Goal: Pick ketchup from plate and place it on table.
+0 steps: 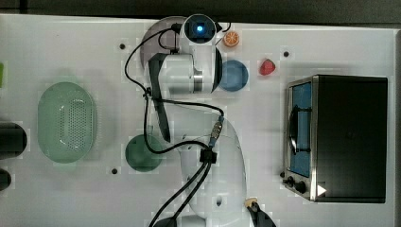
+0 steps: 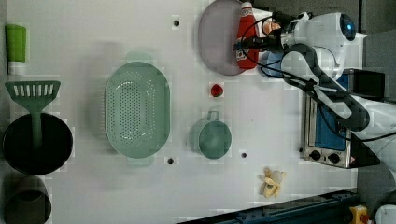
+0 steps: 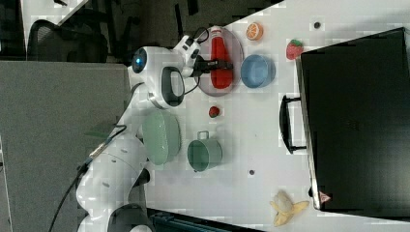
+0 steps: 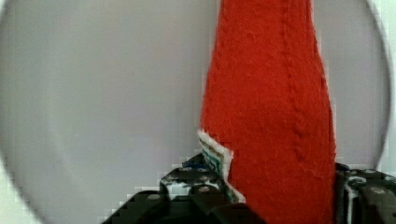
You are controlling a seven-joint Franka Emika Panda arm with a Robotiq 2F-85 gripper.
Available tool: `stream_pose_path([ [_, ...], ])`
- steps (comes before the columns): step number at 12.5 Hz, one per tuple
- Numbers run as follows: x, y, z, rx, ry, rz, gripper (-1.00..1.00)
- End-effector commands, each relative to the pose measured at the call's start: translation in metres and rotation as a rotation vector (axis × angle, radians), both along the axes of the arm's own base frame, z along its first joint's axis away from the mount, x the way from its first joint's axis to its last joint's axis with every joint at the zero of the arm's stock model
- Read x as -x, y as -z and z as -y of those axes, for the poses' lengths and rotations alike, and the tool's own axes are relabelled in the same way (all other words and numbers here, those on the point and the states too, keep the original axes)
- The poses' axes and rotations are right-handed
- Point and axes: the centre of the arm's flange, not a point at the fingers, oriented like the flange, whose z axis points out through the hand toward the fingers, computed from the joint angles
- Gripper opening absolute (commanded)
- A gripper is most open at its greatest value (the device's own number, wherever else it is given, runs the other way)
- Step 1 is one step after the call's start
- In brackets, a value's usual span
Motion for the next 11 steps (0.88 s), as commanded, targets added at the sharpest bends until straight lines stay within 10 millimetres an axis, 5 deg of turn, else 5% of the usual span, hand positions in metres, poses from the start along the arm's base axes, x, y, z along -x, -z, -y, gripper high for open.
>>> stream_pose_path([
  [1, -0.018, -0.152, 0.000, -0.022, 0.049, 0.102, 0.19],
  [4, 0.005, -0.228, 0.013, -0.069, 0.092, 0.019, 0.19],
  [7, 0.031, -0.283, 0.040, -0.046, 0.162, -0.018, 0.19],
  [11, 0.082, -0.309, 0.073, -0.015, 0.228, -0.107, 0.19],
])
